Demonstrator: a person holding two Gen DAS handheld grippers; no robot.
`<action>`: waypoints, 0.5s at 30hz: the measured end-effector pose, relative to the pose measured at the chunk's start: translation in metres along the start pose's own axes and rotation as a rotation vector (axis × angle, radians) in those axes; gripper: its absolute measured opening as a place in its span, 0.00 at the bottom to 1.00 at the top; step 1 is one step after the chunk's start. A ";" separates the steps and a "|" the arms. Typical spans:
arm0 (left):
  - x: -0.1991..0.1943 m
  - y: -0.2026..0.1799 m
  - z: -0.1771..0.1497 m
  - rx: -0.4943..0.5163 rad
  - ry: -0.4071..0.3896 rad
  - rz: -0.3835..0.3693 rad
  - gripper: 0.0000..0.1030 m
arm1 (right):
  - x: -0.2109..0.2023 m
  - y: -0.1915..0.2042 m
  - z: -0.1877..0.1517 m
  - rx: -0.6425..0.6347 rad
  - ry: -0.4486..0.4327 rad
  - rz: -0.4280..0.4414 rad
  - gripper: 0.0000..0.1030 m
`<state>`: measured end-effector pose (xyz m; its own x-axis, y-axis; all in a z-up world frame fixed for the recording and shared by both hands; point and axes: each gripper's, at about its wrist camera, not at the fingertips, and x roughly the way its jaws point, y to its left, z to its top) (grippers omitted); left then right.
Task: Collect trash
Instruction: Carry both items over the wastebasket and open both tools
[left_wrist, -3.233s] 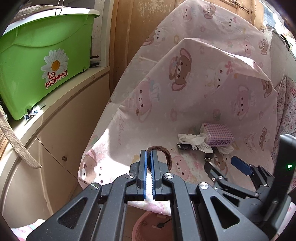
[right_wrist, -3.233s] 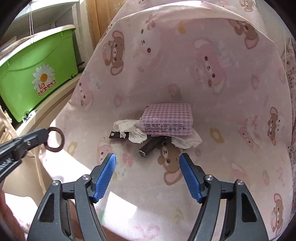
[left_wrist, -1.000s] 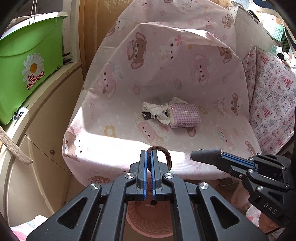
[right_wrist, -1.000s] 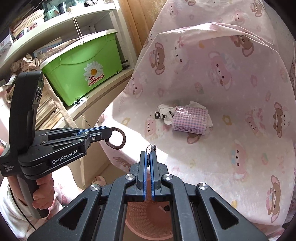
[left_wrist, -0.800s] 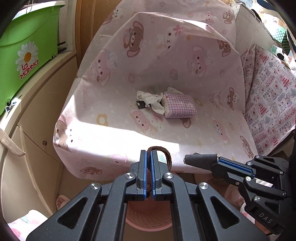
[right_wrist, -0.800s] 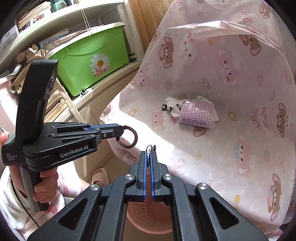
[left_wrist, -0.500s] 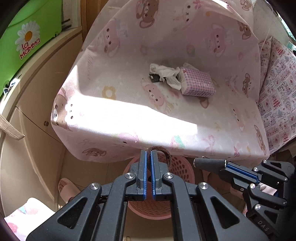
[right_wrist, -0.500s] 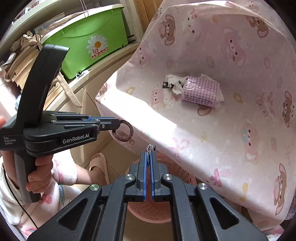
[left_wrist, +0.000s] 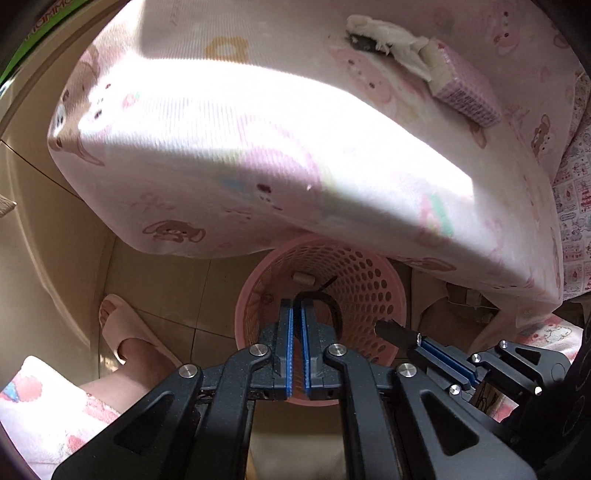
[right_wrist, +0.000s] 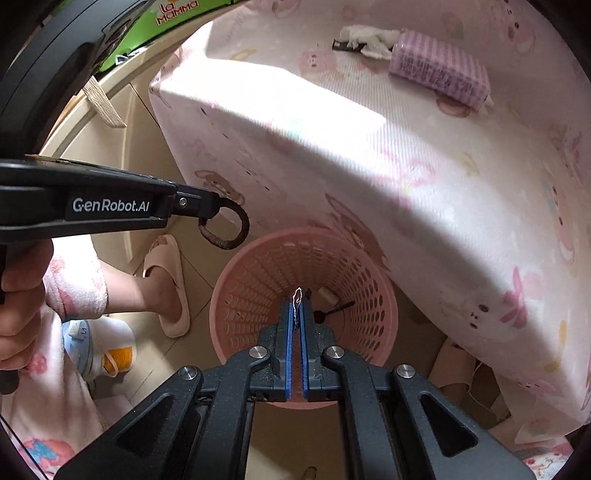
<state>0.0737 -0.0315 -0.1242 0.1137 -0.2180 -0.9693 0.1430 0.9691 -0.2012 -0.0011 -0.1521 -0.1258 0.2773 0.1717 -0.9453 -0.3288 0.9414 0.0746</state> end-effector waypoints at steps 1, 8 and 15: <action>0.007 0.001 -0.001 -0.009 0.021 0.004 0.03 | 0.005 0.001 -0.002 -0.005 0.012 -0.004 0.04; 0.054 0.013 -0.004 -0.066 0.144 0.024 0.04 | 0.042 0.001 -0.010 -0.001 0.085 -0.041 0.04; 0.087 0.027 -0.012 -0.102 0.234 0.045 0.04 | 0.079 -0.001 -0.017 -0.018 0.154 -0.102 0.04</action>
<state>0.0756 -0.0228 -0.2161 -0.1146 -0.1529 -0.9816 0.0414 0.9865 -0.1585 0.0058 -0.1440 -0.2059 0.1693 0.0275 -0.9852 -0.3224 0.9462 -0.0290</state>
